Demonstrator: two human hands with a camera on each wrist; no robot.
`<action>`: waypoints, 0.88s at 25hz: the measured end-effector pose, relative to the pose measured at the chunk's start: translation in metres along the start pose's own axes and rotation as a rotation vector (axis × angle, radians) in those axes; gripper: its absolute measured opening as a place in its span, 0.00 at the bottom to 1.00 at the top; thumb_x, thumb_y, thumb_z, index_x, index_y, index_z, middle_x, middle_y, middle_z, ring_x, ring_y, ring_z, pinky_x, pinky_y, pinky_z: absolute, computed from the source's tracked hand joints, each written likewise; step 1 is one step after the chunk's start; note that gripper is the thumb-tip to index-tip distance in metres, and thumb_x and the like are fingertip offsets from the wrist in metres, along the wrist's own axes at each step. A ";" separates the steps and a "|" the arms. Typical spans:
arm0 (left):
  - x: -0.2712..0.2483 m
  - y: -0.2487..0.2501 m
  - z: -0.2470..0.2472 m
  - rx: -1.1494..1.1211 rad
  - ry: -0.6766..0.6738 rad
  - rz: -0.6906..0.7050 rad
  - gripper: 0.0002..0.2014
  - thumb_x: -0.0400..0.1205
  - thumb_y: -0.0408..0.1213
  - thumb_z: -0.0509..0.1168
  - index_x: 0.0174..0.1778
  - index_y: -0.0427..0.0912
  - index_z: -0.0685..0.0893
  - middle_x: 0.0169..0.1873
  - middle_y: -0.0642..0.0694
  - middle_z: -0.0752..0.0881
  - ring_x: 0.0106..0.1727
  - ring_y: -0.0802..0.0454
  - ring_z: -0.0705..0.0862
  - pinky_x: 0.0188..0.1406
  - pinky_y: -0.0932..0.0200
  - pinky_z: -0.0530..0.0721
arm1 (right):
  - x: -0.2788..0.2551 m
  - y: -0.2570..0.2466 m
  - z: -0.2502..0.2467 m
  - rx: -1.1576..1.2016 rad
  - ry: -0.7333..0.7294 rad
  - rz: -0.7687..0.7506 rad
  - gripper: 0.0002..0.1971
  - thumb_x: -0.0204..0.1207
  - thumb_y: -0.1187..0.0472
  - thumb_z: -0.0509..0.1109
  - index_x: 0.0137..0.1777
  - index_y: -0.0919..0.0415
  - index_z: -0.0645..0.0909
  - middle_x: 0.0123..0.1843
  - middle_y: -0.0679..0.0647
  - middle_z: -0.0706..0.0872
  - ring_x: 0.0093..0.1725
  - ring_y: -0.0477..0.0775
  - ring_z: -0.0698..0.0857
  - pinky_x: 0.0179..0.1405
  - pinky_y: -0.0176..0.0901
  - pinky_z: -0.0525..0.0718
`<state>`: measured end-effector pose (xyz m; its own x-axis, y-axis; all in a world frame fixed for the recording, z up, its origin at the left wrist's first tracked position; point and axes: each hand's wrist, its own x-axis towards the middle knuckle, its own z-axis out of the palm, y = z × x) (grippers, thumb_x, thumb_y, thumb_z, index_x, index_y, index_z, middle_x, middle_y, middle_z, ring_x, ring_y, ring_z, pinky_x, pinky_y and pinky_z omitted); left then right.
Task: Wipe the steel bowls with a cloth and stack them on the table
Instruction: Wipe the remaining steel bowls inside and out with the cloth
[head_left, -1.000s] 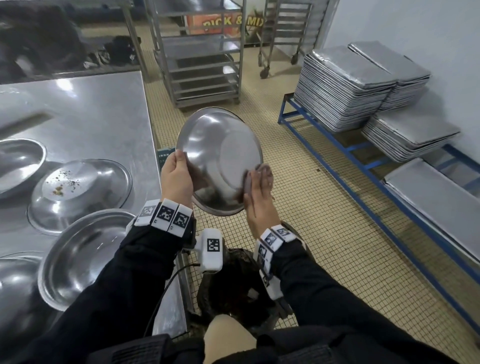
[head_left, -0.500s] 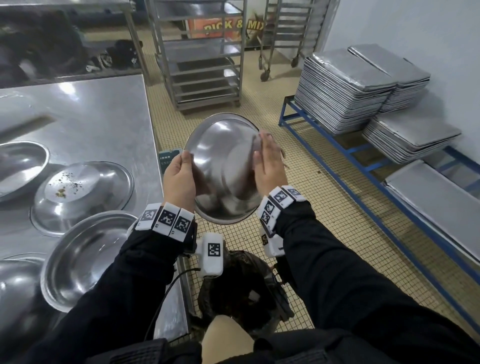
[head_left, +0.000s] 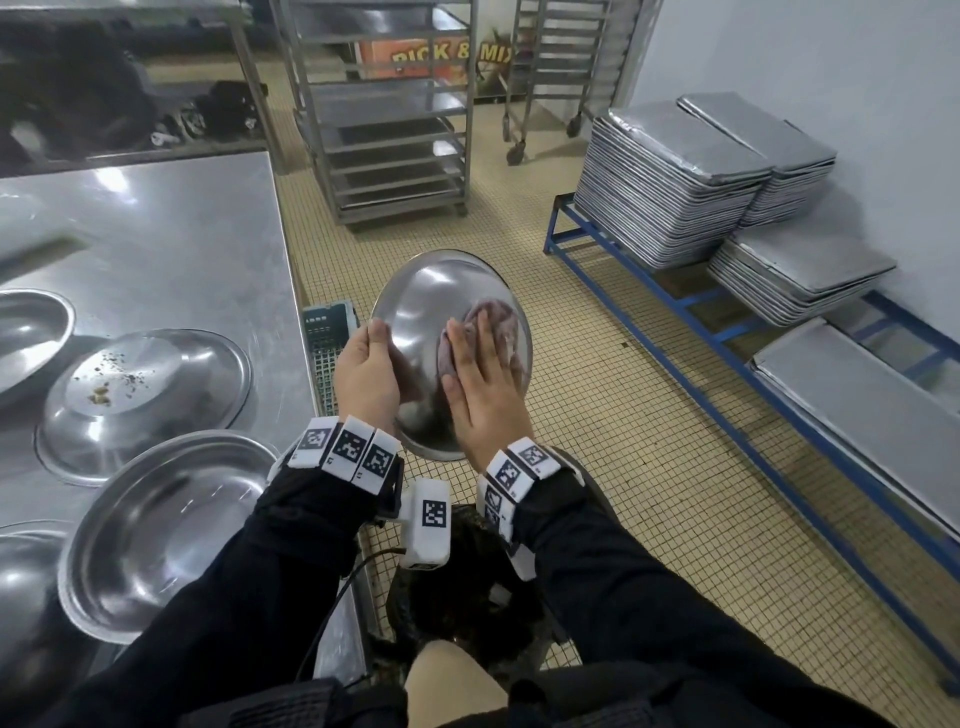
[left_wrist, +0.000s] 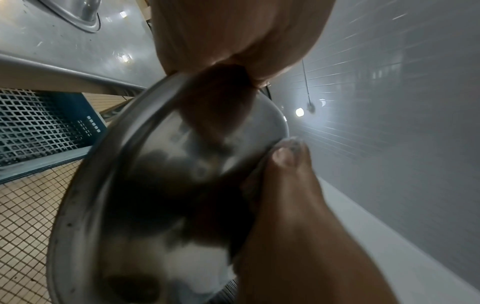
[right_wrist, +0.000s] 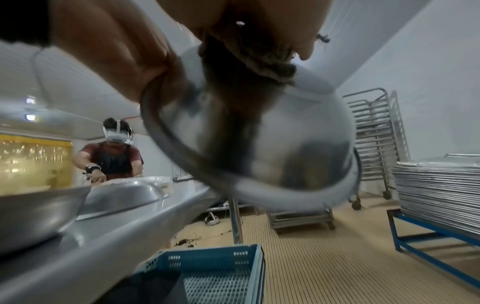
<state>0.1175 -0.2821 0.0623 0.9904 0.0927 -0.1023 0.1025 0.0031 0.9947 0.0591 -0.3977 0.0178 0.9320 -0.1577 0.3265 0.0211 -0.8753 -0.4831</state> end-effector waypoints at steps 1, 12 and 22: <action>-0.001 0.000 0.000 0.001 -0.013 0.008 0.14 0.88 0.47 0.56 0.43 0.49 0.84 0.39 0.52 0.84 0.42 0.56 0.81 0.44 0.61 0.79 | 0.008 -0.001 -0.006 0.002 0.031 0.001 0.27 0.83 0.43 0.41 0.79 0.36 0.35 0.83 0.44 0.35 0.83 0.53 0.36 0.80 0.51 0.37; 0.007 -0.013 -0.009 0.096 -0.084 0.080 0.15 0.86 0.51 0.60 0.40 0.50 0.86 0.34 0.50 0.84 0.38 0.53 0.80 0.44 0.55 0.81 | -0.026 0.058 -0.020 0.370 0.239 0.476 0.15 0.86 0.59 0.55 0.67 0.59 0.76 0.53 0.48 0.84 0.58 0.54 0.84 0.49 0.30 0.75; 0.001 -0.011 -0.006 0.404 -0.206 0.361 0.20 0.85 0.52 0.61 0.32 0.42 0.81 0.26 0.41 0.82 0.28 0.46 0.78 0.30 0.47 0.78 | 0.005 0.001 -0.017 0.043 0.193 -0.029 0.22 0.83 0.51 0.52 0.75 0.53 0.71 0.77 0.52 0.71 0.78 0.57 0.65 0.78 0.49 0.59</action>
<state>0.1168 -0.2760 0.0512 0.9627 -0.1784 0.2036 -0.2580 -0.3772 0.8895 0.0580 -0.4071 0.0327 0.8439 -0.2208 0.4889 0.0667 -0.8611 -0.5041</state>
